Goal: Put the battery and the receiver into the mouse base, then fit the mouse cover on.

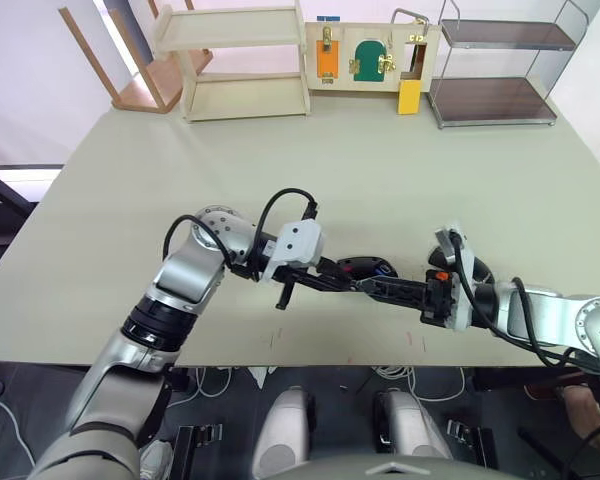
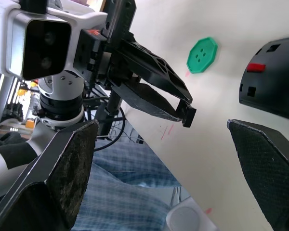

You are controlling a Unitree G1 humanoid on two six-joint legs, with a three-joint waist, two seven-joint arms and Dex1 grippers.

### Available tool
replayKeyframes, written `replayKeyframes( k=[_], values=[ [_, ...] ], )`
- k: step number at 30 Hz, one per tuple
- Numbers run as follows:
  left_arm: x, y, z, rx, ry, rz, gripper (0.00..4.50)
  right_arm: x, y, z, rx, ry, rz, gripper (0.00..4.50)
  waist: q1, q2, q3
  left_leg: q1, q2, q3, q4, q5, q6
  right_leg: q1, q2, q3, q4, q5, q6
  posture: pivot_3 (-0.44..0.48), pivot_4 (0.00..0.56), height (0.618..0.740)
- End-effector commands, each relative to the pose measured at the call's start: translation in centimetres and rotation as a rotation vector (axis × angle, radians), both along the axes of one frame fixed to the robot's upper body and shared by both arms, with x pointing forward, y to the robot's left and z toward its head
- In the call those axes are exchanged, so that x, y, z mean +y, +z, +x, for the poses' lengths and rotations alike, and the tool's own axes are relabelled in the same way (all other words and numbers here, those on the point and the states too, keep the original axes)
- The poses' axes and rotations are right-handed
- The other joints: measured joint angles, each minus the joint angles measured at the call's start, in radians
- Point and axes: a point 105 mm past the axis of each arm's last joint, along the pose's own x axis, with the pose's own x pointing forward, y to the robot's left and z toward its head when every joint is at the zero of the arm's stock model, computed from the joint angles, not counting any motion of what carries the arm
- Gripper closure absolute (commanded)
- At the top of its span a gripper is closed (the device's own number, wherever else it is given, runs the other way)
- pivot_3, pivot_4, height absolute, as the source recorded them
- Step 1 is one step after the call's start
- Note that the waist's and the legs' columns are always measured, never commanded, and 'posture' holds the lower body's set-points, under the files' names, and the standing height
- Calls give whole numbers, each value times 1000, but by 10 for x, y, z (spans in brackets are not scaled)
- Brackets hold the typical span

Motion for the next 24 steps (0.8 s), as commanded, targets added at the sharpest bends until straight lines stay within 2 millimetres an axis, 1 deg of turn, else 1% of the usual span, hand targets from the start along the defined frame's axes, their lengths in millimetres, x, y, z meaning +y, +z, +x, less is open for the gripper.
replayKeyframes(
  k=[1, 6, 12, 13, 14, 16, 22, 23, 24],
  values=[
    [-8, 12, -7, -56, -68, -16, 4488, 3, 7, -1, -5, 9, 19, 0, -1, 0, 0, 0, 0, 0, 0, 0, 0, 0, 0, 0, 0, 0, 0, 0, 150, 740],
    [-11, 12, -7, -66, -85, -21, 4488, 5, 5, -1, 5, 8, 16, 0, -4, 0, 0, 0, 0, 0, 0, 0, 0, 0, 0, 0, 0, 0, 0, 0, 150, 740],
    [-12, 9, -8, -69, -101, -14, 4488, 7, 5, -3, 3, 18, 27, 0, -15, 0, 0, 0, 0, -3, 0, 0, 0, 0, 0, 0, -1, 0, 0, 0, 150, 740],
    [-12, 8, -8, -70, -102, -15, 4487, 7, 5, -3, 3, 19, 28, 399, -15, 0, 0, 0, 0, -4, 0, 0, 0, 0, 0, 0, -1, 0, 0, 0, 150, 740],
    [-12, 8, -8, -70, -103, -16, 4487, 7, 6, -3, 3, 18, 29, 399, -16, 0, 0, 0, 0, -4, 0, 0, 0, 0, 0, 0, -1, 0, 0, 0, 150, 740],
    [-12, 8, -8, -71, -105, -15, 4487, 7, 5, -3, 4, 16, 30, 1182, -16, 0, 0, 0, 0, -5, 0, 0, 0, 0, 0, 0, -1, 0, 0, 0, 150, 740],
    [-10, 7, -7, -71, -96, -13, 4487, 6, 3, -6, 9, 28, 22, 4069, -16, 0, 0, -1, 0, -6, 0, 0, 0, 0, 0, -1, -1, 0, 0, 0, 150, 740],
    [-10, 7, -7, -71, -95, -13, 4487, 6, 3, -7, 9, 32, 19, 4451, -16, 0, 0, -1, 0, -6, 0, 0, 0, 0, 0, -1, -1, 0, 0, 0, 150, 740],
    [-9, 7, -6, -72, -93, -13, 4487, 6, 3, -7, 9, 33, 18, 4451, -16, 0, 0, -1, 0, -6, 0, 0, 0, 0, 0, -1, -2, 0, 0, 0, 150, 740]
  ],
)
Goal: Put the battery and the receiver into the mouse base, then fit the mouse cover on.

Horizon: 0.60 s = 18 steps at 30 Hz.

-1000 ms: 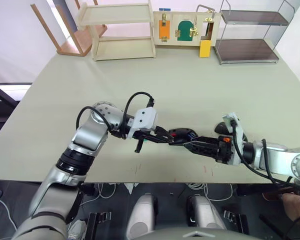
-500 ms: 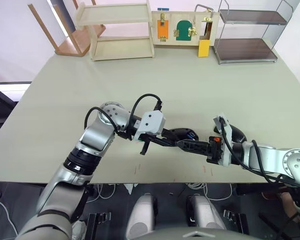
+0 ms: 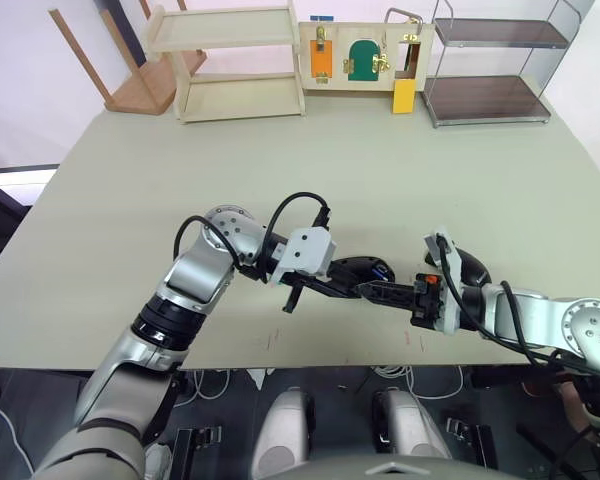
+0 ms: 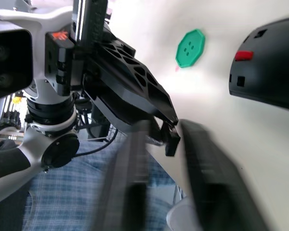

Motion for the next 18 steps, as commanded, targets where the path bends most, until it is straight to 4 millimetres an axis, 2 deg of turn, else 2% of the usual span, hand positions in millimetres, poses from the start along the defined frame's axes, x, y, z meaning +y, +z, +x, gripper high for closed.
replayKeyframes(
  k=[1, 18],
  values=[
    [2, 5, 2, -16, 4, -6, 4487, 4, 11, -8, -29, 49, 31, 4451, 0, 0, 0, 0, 0, 0, 0, 0, 0, 0, 0, 0, 0, 0, 0, 0, 150, 740],
    [3, 1, 1, -24, 5, -2, 4487, 2, 14, -9, -36, 59, 51, 4451, 0, 0, 0, 0, 0, 0, -1, 0, 0, 0, 0, 0, -1, 0, 0, 0, 150, 740]
  ],
)
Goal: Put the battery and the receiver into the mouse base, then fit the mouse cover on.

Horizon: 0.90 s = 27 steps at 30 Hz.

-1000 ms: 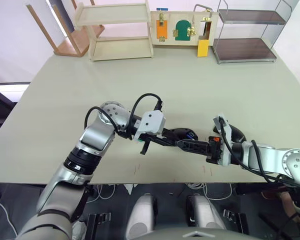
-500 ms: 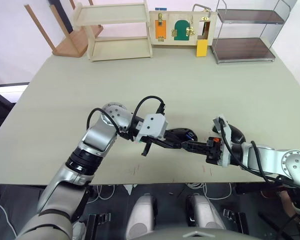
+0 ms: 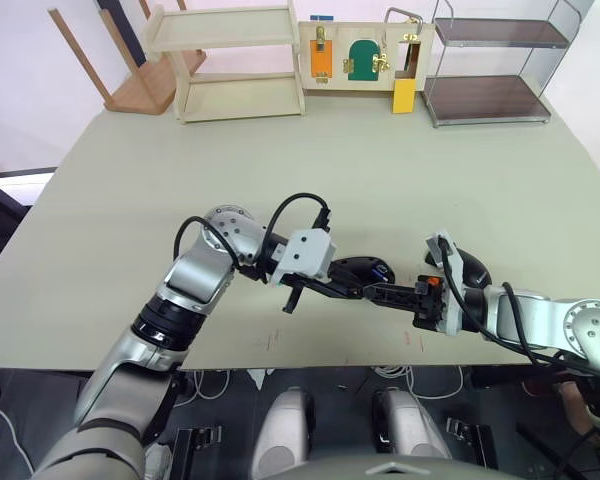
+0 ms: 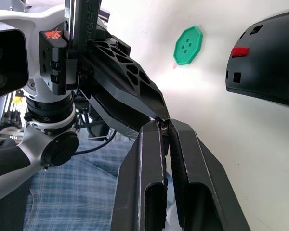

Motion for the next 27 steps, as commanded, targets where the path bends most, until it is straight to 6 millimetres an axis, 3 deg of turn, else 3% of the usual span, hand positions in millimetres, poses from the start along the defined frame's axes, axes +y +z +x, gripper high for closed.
replayKeyframes(
  k=[1, 27],
  values=[
    [3, 1, 1, -13, 14, 2, 4487, 3, 14, -7, -36, 48, 57, 4451, 0, 0, 0, 0, 0, 0, 0, 0, 0, 0, 0, 0, 0, 0, 0, 0, 150, 740],
    [6, -2, -4, 2, -8, 13, 4487, 0, 19, -11, -46, 69, 114, 4451, 0, 0, 0, 0, 0, 0, -2, 0, 0, 0, 0, 0, -2, 0, 0, 0, 150, 740]
  ],
)
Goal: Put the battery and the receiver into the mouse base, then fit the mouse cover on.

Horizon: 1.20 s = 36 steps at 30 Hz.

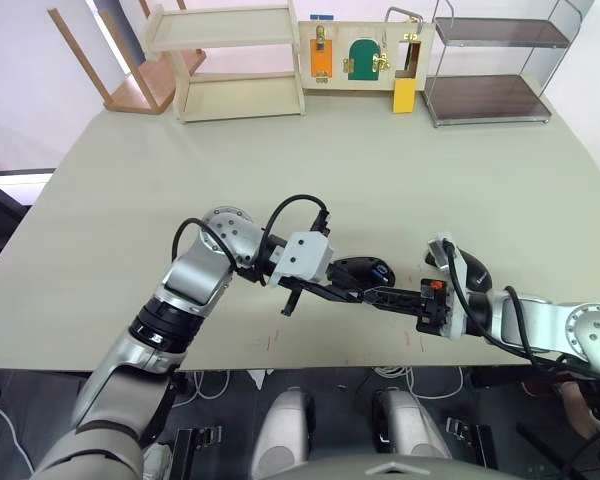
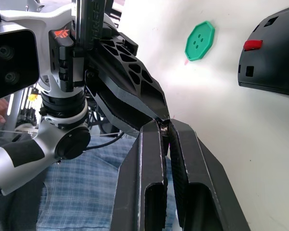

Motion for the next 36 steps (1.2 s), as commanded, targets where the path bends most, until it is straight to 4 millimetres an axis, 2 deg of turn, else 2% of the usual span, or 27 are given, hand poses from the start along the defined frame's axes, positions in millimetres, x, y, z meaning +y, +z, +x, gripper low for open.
replayKeyframes(
  k=[1, 3, 6, 7, 11, 12, 13, 15, 26, 31, 36],
  values=[
    [6, -4, 1, 8, 21, 28, 4487, 2, 18, -6, -52, 34, 59, 4451, 0, 0, 0, 0, 0, 0, 0, 0, 0, 0, 0, 0, 0, 0, 0, 0, 150, 740],
    [6, -4, 0, 22, 26, 27, 4487, 2, 18, -5, -51, 28, 54, 4451, 0, 0, 0, 0, 0, 0, 0, 0, 0, 0, 0, 0, 0, 0, 0, 0, 150, 740],
    [5, -2, 1, 35, 40, 8, 3049, 2, 17, -5, -49, 25, 52, 4500, 0, 0, 0, 0, 0, 0, 0, 0, 0, 0, 0, 0, 0, 0, 0, 0, 150, 740],
    [4, -1, 1, 32, 41, 3, 2315, 1, 17, -5, -48, 22, 51, 4500, 0, 0, 0, 0, 0, 0, 0, 0, 0, 0, 0, 0, 0, 0, 0, 0, 150, 740],
    [6, -1, 0, 27, 39, 6, 1138, 0, 17, -3, -47, 14, 51, 4500, 0, 0, 0, 0, 0, 0, 0, 0, 0, 0, 0, 0, 0, 0, 0, 0, 150, 740],
    [6, -1, 0, 27, 40, 6, 578, 0, 17, -3, -47, 14, 51, 4500, 0, 0, 0, 0, 0, 0, 0, 0, 0, 0, 0, 0, 0, 0, 0, 0, 150, 740],
    [7, 0, 0, 25, 44, 6, 578, 0, 17, -4, -47, 13, 51, 4500, 0, 0, 0, 0, 0, 0, 0, 0, 0, 0, 0, 0, 0, 0, 0, 0, 150, 740],
    [9, 1, 2, 26, 56, 4, 52, -1, 16, -4, -46, 11, 48, 4500, 0, 0, 0, 0, 0, 0, 0, 0, 0, 0, 0, 0, 0, 0, 0, 0, 150, 740],
    [25, 2, 23, 55, 225, -52, 52, -15, 28, -7, -138, -19, 29, 4500, 2, 0, 0, 0, 0, 0, -1, 0, 0, 0, 0, 0, -1, 0, 0, 0, 150, 740],
    [27, -3, 32, 55, 272, -60, 52, -23, 33, -9, -308, -29, -26, 4500, 1, 0, 0, 0, 0, 0, -1, 0, 0, 0, 0, -1, -2, 2, 3, 0, 150, 740],
    [25, -11, 39, 66, 297, -53, 52, -36, 24, -15, -511, -5, -196, 4500, 4, 0, 0, 0, 0, 0, -1, 0, 0, 0, 0, -1, -2, 2, 4, 0, 150, 740]
  ],
)
